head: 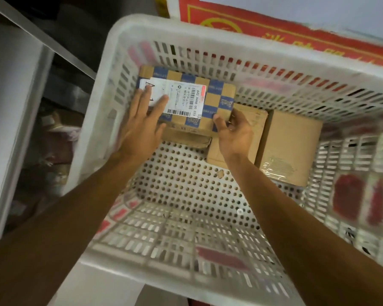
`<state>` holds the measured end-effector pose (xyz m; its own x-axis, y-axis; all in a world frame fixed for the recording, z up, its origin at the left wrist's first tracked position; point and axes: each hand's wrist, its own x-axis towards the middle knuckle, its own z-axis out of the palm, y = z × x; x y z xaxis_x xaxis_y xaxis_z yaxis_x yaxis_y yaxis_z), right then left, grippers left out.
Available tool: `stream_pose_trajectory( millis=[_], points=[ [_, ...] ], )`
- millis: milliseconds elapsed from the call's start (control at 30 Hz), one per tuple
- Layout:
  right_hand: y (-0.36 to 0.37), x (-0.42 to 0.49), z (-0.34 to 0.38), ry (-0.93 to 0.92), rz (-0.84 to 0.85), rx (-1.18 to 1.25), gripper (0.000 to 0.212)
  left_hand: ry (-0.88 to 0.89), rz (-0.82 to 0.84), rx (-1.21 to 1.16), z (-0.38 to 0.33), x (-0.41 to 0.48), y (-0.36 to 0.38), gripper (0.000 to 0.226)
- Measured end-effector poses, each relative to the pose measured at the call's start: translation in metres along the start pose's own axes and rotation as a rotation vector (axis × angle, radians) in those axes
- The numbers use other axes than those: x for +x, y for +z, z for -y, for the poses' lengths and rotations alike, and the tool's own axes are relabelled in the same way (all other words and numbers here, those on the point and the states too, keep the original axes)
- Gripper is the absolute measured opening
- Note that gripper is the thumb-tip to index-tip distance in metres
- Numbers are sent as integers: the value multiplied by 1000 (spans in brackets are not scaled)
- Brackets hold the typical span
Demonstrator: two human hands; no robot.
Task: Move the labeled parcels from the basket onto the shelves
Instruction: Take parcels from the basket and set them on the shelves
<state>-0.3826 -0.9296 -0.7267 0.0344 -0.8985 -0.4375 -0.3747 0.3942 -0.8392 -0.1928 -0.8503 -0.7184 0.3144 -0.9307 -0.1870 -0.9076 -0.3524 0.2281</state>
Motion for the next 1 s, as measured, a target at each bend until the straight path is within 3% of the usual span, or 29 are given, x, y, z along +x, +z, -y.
stream_pose_trajectory(
  millis=[167, 300, 400, 533, 733, 867, 1000],
  points=[
    [-4, -2, 18, 142, 13, -54, 26, -53, 128, -43, -9, 2, -13, 70],
    [-19, -24, 48, 141, 49, -247, 40, -50, 268, -60, -15, 3, -42, 71],
    [-34, -51, 90, 86, 180, -301, 33, -40, 290, -198, -28, -10, -84, 67],
    [-41, -80, 172, -30, 415, -445, 42, -35, 311, -471, -34, -26, -163, 56],
    [-8, -139, 300, -372, 633, -589, 38, -196, 145, -572, 6, -73, -292, 52],
    [18, -194, 359, -597, 759, -595, 42, -281, -1, -479, 39, -138, -380, 50],
    [41, -263, 410, -826, 873, -537, 47, -407, -253, -388, 64, -227, -455, 47]
  ],
)
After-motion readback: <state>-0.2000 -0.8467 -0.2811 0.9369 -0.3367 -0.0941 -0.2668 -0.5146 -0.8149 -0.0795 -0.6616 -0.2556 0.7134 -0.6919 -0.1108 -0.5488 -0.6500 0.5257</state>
